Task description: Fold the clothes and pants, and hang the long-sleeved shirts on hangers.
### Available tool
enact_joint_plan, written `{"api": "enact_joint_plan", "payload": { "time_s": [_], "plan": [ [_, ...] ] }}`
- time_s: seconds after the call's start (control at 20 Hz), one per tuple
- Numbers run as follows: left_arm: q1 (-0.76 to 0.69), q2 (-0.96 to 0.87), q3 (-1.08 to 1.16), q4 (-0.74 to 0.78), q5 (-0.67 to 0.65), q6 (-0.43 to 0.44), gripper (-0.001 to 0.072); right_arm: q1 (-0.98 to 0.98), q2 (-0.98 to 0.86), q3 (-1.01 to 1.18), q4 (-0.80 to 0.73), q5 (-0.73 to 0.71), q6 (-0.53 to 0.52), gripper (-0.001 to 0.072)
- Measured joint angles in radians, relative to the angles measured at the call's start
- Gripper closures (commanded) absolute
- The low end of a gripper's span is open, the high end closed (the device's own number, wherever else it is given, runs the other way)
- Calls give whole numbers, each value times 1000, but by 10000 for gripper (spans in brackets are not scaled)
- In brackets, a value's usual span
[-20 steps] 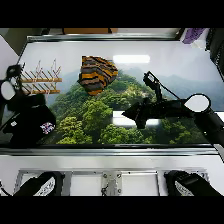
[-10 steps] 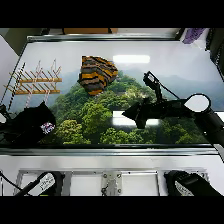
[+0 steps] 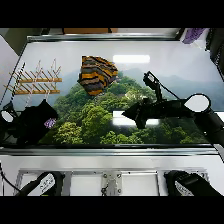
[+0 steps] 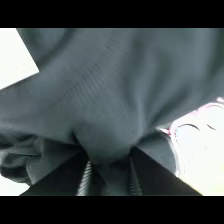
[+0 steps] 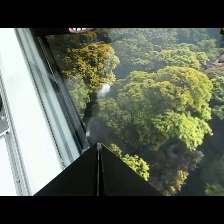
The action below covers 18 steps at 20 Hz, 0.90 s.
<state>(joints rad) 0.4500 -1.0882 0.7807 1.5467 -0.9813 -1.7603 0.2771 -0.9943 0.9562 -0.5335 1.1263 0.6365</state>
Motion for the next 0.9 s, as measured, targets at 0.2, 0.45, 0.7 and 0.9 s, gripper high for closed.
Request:
{"api": "enact_joint_plan", "payload": {
  "time_s": [0.2, 0.45, 0.7, 0.9],
  "plan": [
    [-114, 308, 110, 3, -114, -5, 679, 0, 0, 0, 87, 0, 0, 690],
    [-318, 635, 277, 1, -259, -104, 679, -2, 0, 0, 187, -3, 0, 694],
    [-561, 695, 387, 0, -327, -243, 679, -80, 32, 19, 156, -99, 95, 694],
    [-816, 579, 378, -2, -300, -332, 678, -245, 76, 56, 23, -180, 262, 694]
  ]
}}
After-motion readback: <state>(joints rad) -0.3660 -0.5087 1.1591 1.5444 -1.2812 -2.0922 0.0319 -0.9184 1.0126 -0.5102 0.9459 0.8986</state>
